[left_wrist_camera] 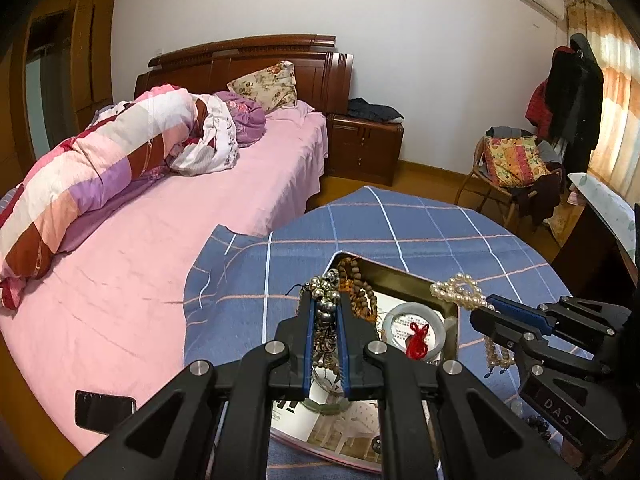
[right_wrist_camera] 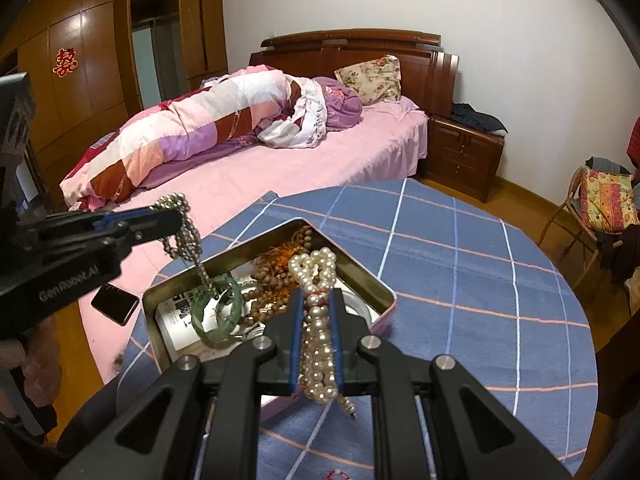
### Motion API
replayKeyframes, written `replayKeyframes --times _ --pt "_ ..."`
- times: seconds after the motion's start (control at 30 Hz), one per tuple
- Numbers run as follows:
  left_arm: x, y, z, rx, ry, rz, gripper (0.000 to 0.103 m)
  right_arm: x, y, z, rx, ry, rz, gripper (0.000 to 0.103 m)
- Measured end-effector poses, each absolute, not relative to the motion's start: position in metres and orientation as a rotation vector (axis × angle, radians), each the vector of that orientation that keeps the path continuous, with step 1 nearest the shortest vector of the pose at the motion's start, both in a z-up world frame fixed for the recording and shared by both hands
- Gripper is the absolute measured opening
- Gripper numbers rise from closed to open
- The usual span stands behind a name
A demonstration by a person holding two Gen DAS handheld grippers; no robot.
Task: Organize jewelry
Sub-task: 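Lower the chain and pearls into the tin and open both grippers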
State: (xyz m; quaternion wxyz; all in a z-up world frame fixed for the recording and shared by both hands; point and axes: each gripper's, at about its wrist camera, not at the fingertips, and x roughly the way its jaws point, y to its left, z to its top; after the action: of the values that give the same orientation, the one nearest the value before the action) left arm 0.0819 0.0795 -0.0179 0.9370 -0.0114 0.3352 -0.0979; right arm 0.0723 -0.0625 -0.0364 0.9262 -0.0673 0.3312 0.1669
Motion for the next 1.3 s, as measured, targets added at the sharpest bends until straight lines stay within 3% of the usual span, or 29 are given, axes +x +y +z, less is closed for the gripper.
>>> replayKeyframes --times 0.8,1.3 --pt "0.078 0.059 -0.071 0.03 0.809 -0.23 0.009 0.074 -0.042 -0.069 -0.136 0.757 0.392 0.015" --pt "0.066 0.068 -0.027 0.014 0.692 -0.183 0.009 0.063 -0.044 -0.034 -0.103 0.636 0.39 0.015"
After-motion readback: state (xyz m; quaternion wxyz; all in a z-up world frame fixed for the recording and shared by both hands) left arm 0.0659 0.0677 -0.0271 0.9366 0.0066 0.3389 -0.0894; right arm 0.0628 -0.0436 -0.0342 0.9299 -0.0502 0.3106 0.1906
